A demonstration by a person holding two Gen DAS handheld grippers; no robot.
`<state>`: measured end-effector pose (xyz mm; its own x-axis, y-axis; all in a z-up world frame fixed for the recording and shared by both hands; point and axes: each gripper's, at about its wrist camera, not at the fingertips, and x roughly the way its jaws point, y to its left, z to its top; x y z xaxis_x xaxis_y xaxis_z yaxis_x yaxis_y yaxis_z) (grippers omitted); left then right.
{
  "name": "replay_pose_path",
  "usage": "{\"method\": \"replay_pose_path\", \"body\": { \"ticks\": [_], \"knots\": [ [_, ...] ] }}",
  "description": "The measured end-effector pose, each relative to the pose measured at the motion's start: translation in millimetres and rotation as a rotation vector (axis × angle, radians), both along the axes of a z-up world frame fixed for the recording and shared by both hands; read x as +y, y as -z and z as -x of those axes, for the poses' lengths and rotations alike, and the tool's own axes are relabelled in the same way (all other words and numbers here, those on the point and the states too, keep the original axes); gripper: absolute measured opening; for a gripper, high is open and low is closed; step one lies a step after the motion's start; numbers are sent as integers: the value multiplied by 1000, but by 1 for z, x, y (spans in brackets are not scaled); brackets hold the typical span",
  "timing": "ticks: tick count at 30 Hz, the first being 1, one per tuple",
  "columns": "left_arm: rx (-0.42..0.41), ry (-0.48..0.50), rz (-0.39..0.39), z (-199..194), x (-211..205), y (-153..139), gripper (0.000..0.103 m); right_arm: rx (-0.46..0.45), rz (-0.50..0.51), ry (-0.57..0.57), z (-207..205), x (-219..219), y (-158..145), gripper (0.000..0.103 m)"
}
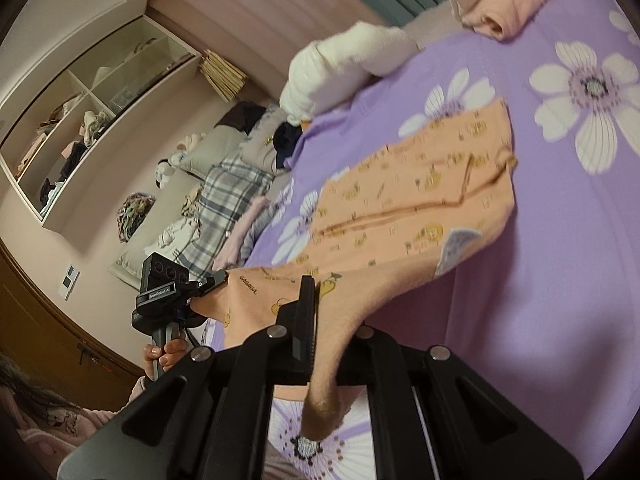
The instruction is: Fold small clothes
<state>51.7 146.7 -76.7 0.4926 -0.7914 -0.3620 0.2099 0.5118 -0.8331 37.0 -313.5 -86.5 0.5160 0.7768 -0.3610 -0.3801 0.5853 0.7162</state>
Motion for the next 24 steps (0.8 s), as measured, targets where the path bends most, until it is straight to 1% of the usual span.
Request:
{"method": "replay_pose_path", "body": {
  "ticks": [9,15,24],
  "knots": [
    [-52,-1,22,-19,-7,-16,0,-61,-10,50,-15,-5,-18,6],
    [-77,-29,62,-29,0,-23,0,-94,-17,82,-19,-11,-29,6],
    [-113,-66,85,-45,7,-37,0,-133,-25,123,-32,-16,-45,6]
  ]
}}
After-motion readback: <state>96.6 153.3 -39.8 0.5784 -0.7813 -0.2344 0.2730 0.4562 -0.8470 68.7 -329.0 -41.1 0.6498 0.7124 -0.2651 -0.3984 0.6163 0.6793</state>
